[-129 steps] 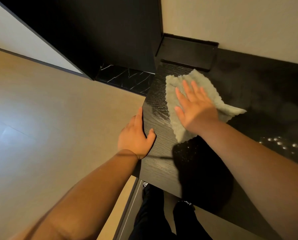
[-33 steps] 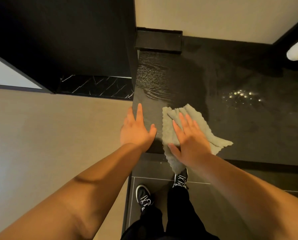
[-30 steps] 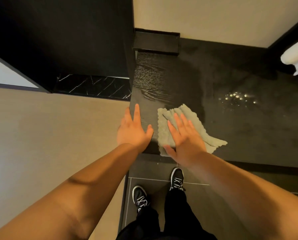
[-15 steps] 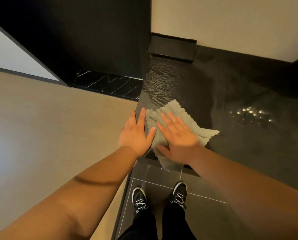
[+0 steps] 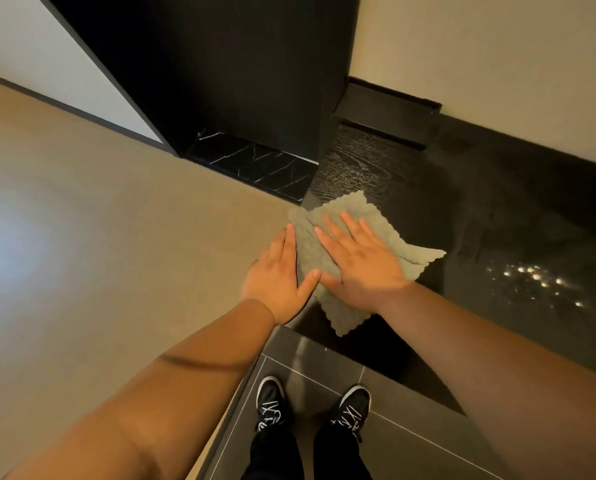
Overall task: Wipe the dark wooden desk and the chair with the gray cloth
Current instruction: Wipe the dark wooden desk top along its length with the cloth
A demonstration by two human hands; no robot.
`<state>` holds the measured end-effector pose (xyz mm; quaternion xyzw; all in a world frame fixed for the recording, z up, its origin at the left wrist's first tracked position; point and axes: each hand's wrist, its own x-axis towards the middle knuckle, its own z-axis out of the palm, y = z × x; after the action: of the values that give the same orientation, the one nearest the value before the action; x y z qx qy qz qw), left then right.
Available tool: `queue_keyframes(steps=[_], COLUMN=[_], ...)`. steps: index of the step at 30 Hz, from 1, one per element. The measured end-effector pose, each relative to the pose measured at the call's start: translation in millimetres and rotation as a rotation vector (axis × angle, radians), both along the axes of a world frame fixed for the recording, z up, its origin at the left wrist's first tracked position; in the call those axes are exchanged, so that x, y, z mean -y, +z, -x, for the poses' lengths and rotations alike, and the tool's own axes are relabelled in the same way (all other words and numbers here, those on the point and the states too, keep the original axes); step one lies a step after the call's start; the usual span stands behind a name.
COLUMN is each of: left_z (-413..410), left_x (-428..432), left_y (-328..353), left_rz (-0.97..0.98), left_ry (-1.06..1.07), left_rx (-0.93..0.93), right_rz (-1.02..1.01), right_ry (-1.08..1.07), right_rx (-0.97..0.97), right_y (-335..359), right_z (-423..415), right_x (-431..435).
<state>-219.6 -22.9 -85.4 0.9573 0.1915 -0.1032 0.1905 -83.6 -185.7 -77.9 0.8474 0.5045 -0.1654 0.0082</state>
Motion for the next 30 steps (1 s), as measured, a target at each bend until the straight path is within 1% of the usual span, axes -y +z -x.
queue_keyframes(steps=[3, 5, 9, 12, 16, 18, 20, 22, 24, 26, 27, 30], left_z=[0, -1, -1, 1, 1, 1, 1, 0, -2, -2, -1, 0], left_x=[-1, 0, 0, 0, -1, -1, -1, 0, 0, -1, -1, -1], left_y=[2, 2, -1, -1, 1, 2, 0, -2, -2, -3, -3, -1], left_rz=[-0.006, -0.012, -0.015, -0.014, -0.006, -0.013, -0.017, -0.012, -0.027, -0.041, -0.034, -0.004], left_ry=[0.001, 0.006, 0.008, 0.006, -0.006, -0.014, -0.006, 0.001, 0.001, -0.005, -0.006, 0.007], left_rx=[-0.036, -0.035, -0.006, -0.003, -0.014, -0.010, -0.018, -0.033, -0.040, -0.037, -0.028, -0.018], right_rz=[-0.004, -0.006, -0.036, -0.016, 0.004, 0.009, -0.007, -0.036, -0.025, -0.010, -0.011, -0.021], right_ry=[0.084, 0.100, 0.017, 0.001, 0.173, 0.216, 0.236, 0.199, 0.116, 0.065, 0.070, 0.177], right_rx=[-0.029, -0.016, 0.002, 0.010, -0.017, -0.050, -0.038, -0.015, -0.006, 0.004, 0.003, -0.021], right_y=[0, 0, 5, 3, 3, 5, 8, 9, 8, 5, 3, 2], right_z=[-2, -15, -50, -51, -24, -22, -33, -50, -63, -60, -54, -30], right_x=[10, 2, -42, -55, -17, -6, -12, -29, -50, -59, -57, -27])
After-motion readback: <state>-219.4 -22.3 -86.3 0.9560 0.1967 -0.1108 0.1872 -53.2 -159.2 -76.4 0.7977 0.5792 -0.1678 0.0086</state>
